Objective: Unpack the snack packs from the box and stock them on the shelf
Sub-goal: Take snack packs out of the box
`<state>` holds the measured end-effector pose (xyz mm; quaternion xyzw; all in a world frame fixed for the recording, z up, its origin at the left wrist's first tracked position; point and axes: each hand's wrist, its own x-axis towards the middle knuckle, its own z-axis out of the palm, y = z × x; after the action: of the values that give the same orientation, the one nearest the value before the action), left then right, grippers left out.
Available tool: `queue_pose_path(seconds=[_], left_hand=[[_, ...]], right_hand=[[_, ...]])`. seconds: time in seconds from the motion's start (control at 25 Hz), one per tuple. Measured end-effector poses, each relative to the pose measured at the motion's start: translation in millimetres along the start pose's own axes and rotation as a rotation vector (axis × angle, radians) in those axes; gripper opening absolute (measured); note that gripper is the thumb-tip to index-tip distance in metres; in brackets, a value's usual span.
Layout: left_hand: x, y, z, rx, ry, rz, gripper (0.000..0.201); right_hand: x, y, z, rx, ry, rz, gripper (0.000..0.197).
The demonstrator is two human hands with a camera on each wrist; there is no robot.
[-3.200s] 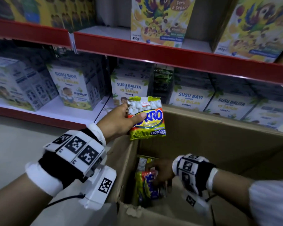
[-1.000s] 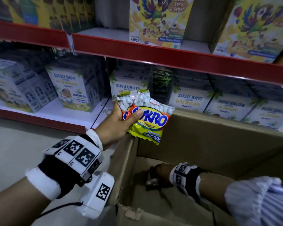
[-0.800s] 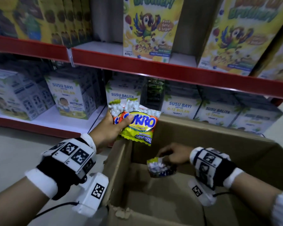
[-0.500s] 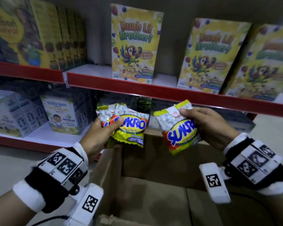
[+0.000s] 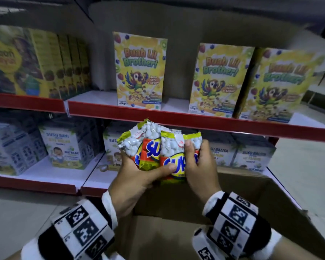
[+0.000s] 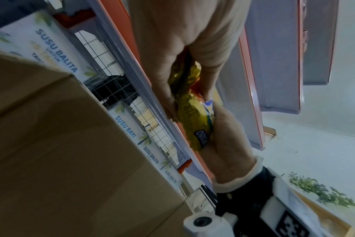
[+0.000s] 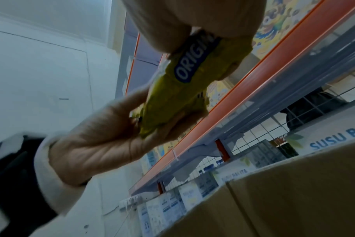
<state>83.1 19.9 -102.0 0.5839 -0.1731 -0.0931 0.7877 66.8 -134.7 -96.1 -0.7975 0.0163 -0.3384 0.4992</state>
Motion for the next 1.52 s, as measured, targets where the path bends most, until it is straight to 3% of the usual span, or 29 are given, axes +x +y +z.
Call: queue_pose_path(seconds=[0.08, 0.2, 0.28, 0.32, 0.4, 0.52, 0.64, 0.68, 0.76, 0.84, 0.92, 1.04, 1.2, 1.28, 1.4, 1.52], left_hand=[[3, -4, -5, 0.072, 0.014, -0.037, 0.084], [5, -6, -11, 0.152, -0.034, -0.056, 0.086], [4, -7, -12, 0.175, -0.070, -0.044, 0.085], [4, -7, -12, 0.184, -0.090, -0.038, 0.085], [4, -9, -12, 0.196, -0.103, -0.048, 0.088], [3, -13, -11, 0.162, -0.073, -0.117, 0.091], [5, -11, -6, 0.097, -0.069, -0.158, 0.089], [7, -8, -5, 0.076, -0.053, -0.151, 0.088], [12, 2, -2, 0.030, -0.017, -0.115, 0.083], [16, 13, 4, 0.004, -0.002, -0.079, 0.079], [19, 25, 12, -0.005, -0.011, -0.072, 0.080], [25, 42, 23, -0.046, -0.035, -0.088, 0.084], [36, 46, 30, 0.007, 0.013, -0.035, 0.076], [32, 39, 31, 0.064, 0.052, -0.003, 0.066], [15, 17, 24, 0.091, 0.083, -0.038, 0.051], [9, -1, 7, 0.049, 0.087, -0.037, 0.058]], right_hand=[[7, -4, -7, 0.090, -0.054, 0.007, 0.012], [34, -16, -32, 0.170, -0.388, 0.111, 0.044], [44, -27, -46, 0.190, -0.601, 0.198, 0.041], [45, -29, -49, 0.216, -0.639, 0.208, 0.037], [43, -31, -50, 0.181, -0.592, 0.135, 0.030], [37, -25, -42, 0.057, -0.397, 0.009, 0.021], [36, -24, -41, -0.010, -0.235, -0.072, 0.032], [37, -26, -44, -0.046, -0.239, -0.054, 0.047], [38, -29, -52, -0.103, -0.411, 0.143, 0.084], [34, -30, -58, 0.078, -0.595, 0.353, 0.095], [26, -29, -60, 0.269, -0.552, 0.419, 0.087], [22, -37, -67, 0.337, -0.400, 0.425, 0.080], [28, -50, -72, 0.487, -0.325, 0.418, 0.038], [24, -54, -63, 0.517, -0.268, 0.434, 0.026], [9, -49, -50, 0.546, -0.209, 0.511, 0.028], [-10, -31, -35, 0.512, -0.217, 0.553, 0.030]])
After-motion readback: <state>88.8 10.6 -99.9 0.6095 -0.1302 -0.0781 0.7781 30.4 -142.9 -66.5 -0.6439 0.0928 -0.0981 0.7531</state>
